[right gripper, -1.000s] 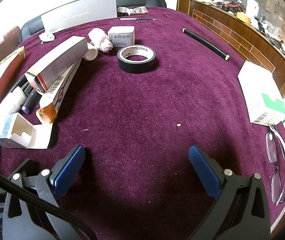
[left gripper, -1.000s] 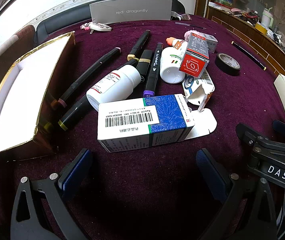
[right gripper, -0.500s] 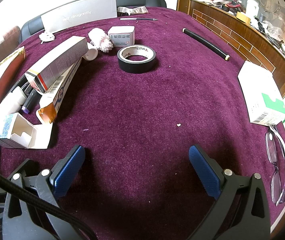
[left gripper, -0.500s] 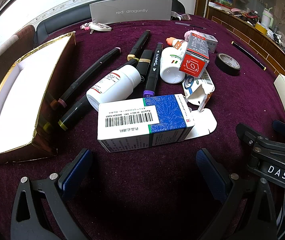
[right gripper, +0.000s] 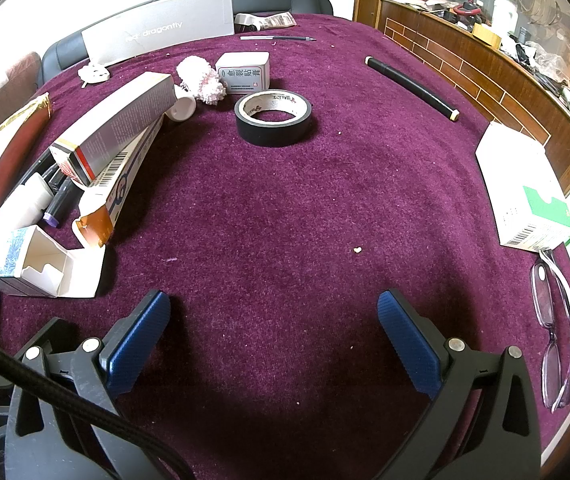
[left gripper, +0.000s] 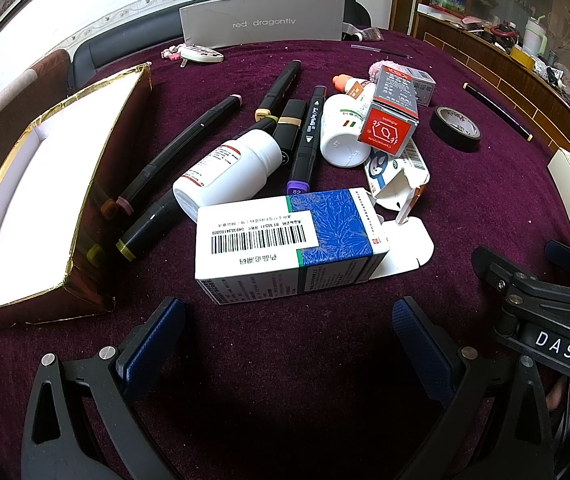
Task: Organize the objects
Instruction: 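Grasp the blue-and-white barcode medicine box with the left gripper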
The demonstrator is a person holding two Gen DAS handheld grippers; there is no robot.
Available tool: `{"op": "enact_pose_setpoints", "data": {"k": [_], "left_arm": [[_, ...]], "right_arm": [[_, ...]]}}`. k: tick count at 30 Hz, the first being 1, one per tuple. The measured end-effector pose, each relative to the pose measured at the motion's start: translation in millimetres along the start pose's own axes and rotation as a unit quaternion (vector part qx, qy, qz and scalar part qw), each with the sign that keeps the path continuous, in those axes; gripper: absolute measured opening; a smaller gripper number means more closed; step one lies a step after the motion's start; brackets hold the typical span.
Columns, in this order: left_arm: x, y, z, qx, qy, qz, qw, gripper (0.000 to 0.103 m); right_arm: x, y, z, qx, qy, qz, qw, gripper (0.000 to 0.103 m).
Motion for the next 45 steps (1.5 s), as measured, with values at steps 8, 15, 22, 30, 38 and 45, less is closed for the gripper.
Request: {"op": "enact_pose_setpoints", "data": {"k": [8, 15, 22, 30, 38, 45], "left_arm": [[0.6, -2.0, -0.4, 0.010, -0.003, 0.001, 0.9999, 0.101], [-43.3, -13.2, 3.6, 0.129, 0.040, 0.084, 0.9873, 0.101], [-63.6, 5.4, 1.6, 0.270, 0.043, 0.124, 0.9538, 0.096], [-45.8, 25.8, 15.7, 0.362, 0.034, 0.084, 0.9276, 0.038], [-24.2, 27.1, 25.9, 0.401, 0.030, 0.048, 0.9143, 0.038], [-11.5, 27.3, 32.2, 0.416, 0.039, 0.041, 0.9076, 0.046]], "right_arm": [[0.0, 0.4, 0.4, -0.002, 0.003, 0.000, 1.000, 0.103], [-15.6, -6.5, 15.1, -0.007, 0.105, 0.024, 0.994, 0.103], [-38.8, -16.5, 4.4, -0.034, 0.155, 0.088, 0.983, 0.103], [-40.1, -13.4, 2.3, -0.042, 0.180, 0.091, 0.979, 0.103], [-42.4, -15.2, 0.5, -0.046, 0.187, 0.088, 0.977, 0.103], [-40.9, -15.1, -0.6, -0.049, 0.187, 0.084, 0.977, 0.103]]}}
Point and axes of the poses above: each gripper's, at about its wrist camera, not at the fingertips, and x roughly the way its jaws point, z to its right, y to its top, the point moved 6 cm from there along x, roughly the way its jaws point, and after that the axes turned 13 degrees about -z, right-handed, at the moved point
